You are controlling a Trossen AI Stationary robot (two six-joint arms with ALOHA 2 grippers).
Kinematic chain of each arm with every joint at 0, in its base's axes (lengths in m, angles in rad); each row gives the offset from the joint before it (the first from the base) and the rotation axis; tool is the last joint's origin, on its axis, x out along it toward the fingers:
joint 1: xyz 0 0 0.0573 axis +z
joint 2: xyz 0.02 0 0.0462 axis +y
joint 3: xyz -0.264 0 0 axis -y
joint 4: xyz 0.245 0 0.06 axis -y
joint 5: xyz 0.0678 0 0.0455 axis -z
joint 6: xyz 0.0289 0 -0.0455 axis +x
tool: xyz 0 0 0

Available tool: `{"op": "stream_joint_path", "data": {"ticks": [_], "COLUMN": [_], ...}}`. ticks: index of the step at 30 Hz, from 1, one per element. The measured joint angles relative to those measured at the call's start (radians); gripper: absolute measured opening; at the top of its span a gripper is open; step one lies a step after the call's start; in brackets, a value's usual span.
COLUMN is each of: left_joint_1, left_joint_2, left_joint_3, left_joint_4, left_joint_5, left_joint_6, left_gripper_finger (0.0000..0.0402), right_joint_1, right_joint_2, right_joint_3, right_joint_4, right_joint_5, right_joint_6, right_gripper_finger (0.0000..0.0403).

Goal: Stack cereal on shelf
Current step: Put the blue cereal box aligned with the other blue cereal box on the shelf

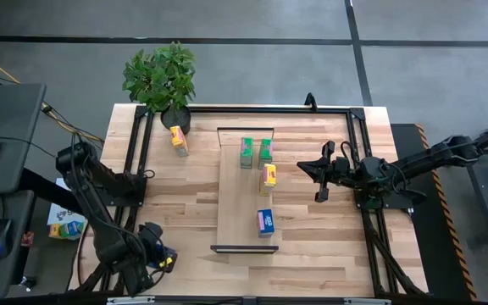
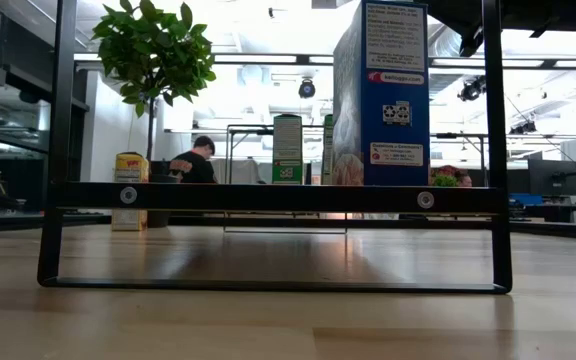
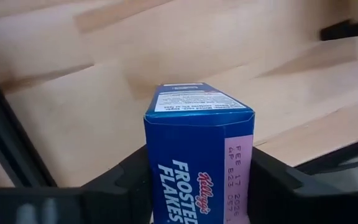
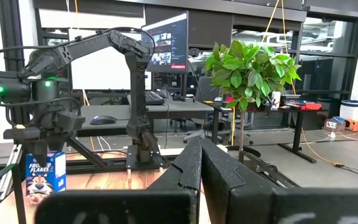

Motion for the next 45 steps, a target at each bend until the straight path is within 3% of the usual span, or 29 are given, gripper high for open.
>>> {"op": "stream_joint_path", "data": {"ticks": [7, 12, 17, 20, 29, 36, 41, 45], "left_joint_1": [0.046, 0.106, 0.193, 0.272, 0.483, 0.550, 0.564, 0.570], "left_joint_2": [-0.089, -0.197, -0.290, -0.317, -0.287, -0.224, -0.141, -0.088], "left_joint_3": [0.000, 0.000, 0.000, 0.000, 0.000, 0.000, 0.000, 0.054], "left_joint_4": [-0.026, -0.143, -0.260, -0.216, 0.287, 0.367, 0.480, 0.447], "left_joint_5": [-0.107, -0.194, -0.332, -0.401, -0.305, -0.237, -0.124, -0.089], "left_joint_6": [0.110, 0.201, 0.282, 0.399, 1.016, 1.169, 1.336, 1.480], "left_gripper_finger": [0.0177, 0.0177, 0.0177, 0.0177, 0.0177, 0.0177, 0.0177, 0.0177], "right_joint_1": [0.000, 0.000, 0.000, 0.000, 0.000, 0.000, 0.000, 0.000], "right_joint_2": [0.000, 0.000, 0.000, 0.000, 0.000, 0.000, 0.000, 0.000], "right_joint_3": [0.000, 0.000, 0.000, 0.000, 0.000, 0.000, 0.000, 0.000], "right_joint_4": [-0.001, -0.005, -0.010, -0.013, -0.014, -0.021, -0.020, -0.020], "right_joint_5": [0.000, -0.001, -0.001, -0.001, -0.001, -0.001, 0.000, 0.000], "right_joint_6": [0.011, 0.048, 0.046, 0.045, 0.045, 0.045, 0.045, 0.045], "right_gripper_finger": [0.0000, 0.0000, 0.0000, 0.0000, 0.0000, 0.0000, 0.0000, 0.0000]}}
